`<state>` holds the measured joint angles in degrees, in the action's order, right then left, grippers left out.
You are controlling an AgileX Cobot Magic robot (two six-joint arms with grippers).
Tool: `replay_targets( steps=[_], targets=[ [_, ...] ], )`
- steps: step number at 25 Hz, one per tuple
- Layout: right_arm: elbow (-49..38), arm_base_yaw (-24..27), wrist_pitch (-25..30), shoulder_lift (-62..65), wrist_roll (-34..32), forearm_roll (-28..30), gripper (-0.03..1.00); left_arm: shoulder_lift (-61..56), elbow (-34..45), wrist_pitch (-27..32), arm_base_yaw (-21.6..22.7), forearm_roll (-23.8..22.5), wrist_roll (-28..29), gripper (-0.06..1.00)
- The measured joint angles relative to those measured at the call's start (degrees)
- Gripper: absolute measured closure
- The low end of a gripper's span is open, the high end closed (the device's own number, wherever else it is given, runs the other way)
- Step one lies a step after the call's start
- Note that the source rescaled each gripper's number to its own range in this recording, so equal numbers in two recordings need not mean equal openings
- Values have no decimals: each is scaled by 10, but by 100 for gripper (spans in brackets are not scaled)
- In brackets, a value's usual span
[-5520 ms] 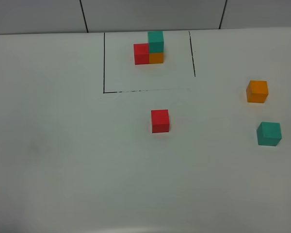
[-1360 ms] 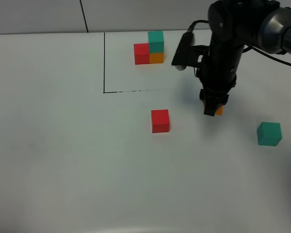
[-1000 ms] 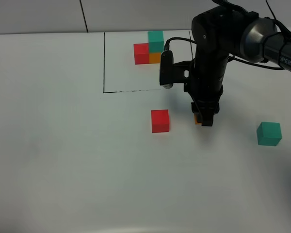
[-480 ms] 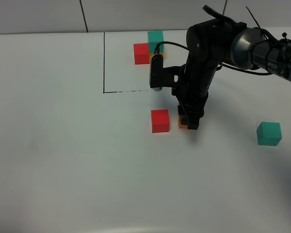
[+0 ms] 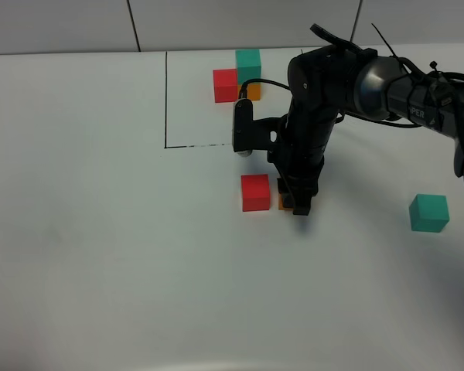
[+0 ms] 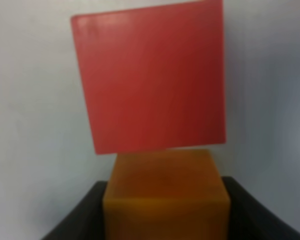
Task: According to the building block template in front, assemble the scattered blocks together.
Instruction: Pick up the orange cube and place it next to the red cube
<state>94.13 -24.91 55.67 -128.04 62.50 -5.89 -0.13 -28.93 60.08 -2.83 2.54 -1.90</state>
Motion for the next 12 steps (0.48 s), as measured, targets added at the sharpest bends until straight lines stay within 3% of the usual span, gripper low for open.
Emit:
replay_targets(
  steps=[12],
  targets=[
    [0, -2, -17, -3, 30, -29, 94, 0, 0, 0, 0, 0, 0, 72]
  ],
)
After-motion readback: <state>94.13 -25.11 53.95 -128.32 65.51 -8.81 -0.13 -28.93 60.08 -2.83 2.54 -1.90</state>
